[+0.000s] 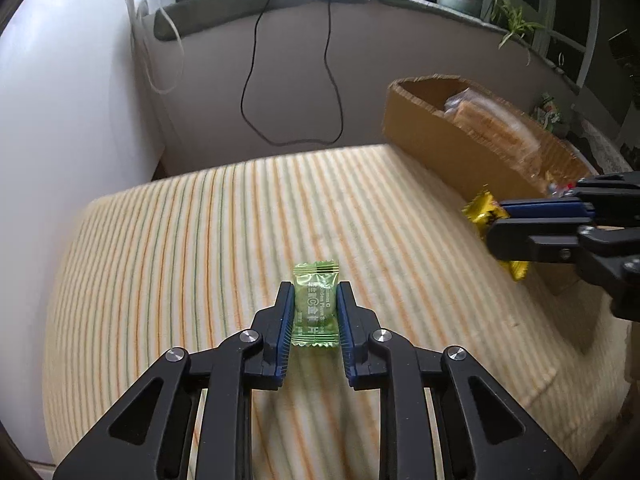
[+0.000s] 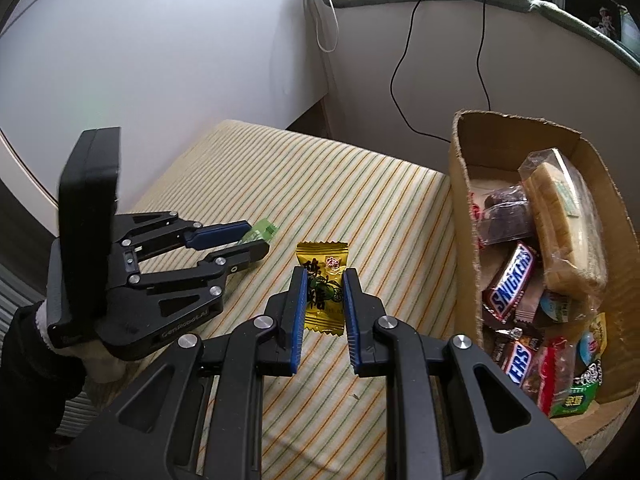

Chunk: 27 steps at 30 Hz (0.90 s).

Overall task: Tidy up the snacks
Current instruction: 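Carry both candies over the box with both tools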

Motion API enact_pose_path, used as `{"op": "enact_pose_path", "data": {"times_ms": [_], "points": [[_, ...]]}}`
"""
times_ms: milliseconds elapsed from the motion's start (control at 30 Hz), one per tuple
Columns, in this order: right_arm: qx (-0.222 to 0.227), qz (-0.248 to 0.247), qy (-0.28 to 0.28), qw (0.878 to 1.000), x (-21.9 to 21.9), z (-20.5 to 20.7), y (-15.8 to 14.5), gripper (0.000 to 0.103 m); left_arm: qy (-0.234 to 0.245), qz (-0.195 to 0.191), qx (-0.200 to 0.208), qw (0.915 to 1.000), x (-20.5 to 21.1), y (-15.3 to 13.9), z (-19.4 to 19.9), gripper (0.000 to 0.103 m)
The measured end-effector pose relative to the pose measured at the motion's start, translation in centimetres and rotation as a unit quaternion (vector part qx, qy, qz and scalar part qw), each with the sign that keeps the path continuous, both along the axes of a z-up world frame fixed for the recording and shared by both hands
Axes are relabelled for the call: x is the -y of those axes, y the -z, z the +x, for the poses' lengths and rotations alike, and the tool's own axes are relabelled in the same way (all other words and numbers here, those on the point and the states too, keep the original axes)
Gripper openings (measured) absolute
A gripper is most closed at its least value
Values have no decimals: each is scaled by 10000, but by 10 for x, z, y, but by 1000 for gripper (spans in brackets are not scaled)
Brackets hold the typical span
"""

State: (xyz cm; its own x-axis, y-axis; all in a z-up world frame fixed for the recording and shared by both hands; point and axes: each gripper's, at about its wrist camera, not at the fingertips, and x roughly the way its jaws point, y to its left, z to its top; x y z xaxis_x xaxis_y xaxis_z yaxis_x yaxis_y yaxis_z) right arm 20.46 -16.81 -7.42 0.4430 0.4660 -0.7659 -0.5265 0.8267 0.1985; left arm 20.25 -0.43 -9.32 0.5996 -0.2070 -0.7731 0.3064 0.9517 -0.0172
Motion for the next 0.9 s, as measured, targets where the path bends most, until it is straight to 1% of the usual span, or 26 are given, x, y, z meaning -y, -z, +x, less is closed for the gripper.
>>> {"op": "enact_pose_path", "data": {"times_ms": [100,267,467,533,700,900], "points": [[55,46,34,10000,10,-4,-6,18,42,7,199,9998,10,-15,-7,19],[183,130,159,9996,34,-10,-20,18,227,-104,500,9984,36,-38,-15,19],[365,217,447,9981,76,-12,-34,18,546,-227,753,9954,70,-60,-24,19],[398,246,601,9971,95,-12,-36,18,679,-256,834,9939,87,-67,-25,19],[388,297,995,9938,136,-7,-33,18,944,-378,885,9909,119,-75,-27,19],[353,257,1257,9911,166,-2,-26,18,1174,-472,844,9884,156,-75,-26,19]]}}
